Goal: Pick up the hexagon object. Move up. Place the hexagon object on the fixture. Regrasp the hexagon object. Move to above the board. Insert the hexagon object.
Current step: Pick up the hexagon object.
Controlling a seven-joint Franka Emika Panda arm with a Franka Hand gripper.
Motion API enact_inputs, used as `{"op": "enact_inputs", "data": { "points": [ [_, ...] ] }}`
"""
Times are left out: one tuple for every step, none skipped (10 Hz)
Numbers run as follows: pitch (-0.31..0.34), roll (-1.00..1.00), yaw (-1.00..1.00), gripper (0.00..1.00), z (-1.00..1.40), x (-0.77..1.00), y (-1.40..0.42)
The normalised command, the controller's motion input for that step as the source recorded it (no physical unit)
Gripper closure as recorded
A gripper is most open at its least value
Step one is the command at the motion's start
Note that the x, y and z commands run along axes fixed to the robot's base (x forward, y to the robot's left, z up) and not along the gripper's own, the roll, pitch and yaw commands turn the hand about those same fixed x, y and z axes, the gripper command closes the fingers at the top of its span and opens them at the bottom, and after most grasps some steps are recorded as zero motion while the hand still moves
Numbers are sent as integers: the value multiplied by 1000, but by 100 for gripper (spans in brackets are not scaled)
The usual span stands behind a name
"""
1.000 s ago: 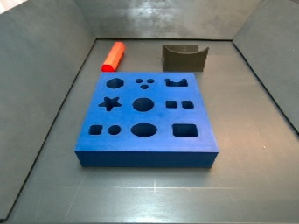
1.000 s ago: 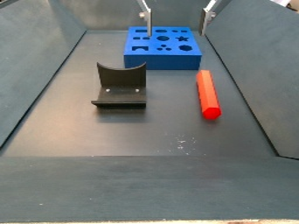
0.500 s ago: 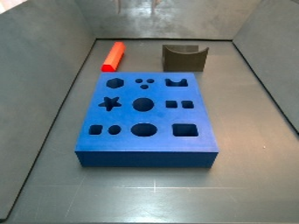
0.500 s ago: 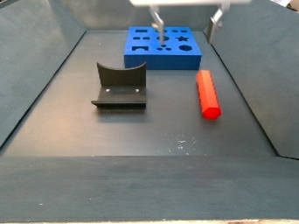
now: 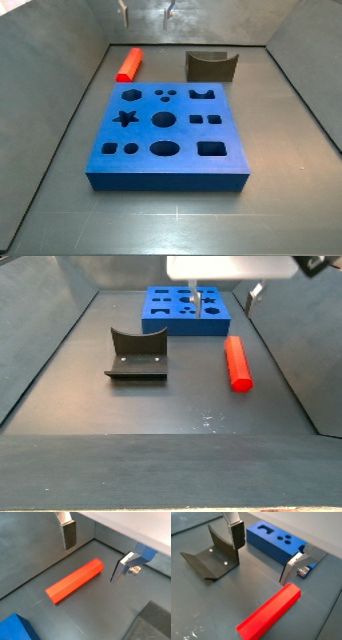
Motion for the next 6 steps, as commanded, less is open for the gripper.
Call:
{"op": "enact_inputs", "data": {
  "points": [
    [-49, -74, -311, 0, -977, -123, -171],
    [-47, -110, -134, 0, -851, -171, 40],
    [0, 0, 0, 0, -66, 0, 0],
    [-19, -74, 0, 0, -914, -346, 514],
    [0, -67, -37, 0, -1000, -331, 474],
    [0, -43, -57, 0, -743, -151, 323]
  ]
}}
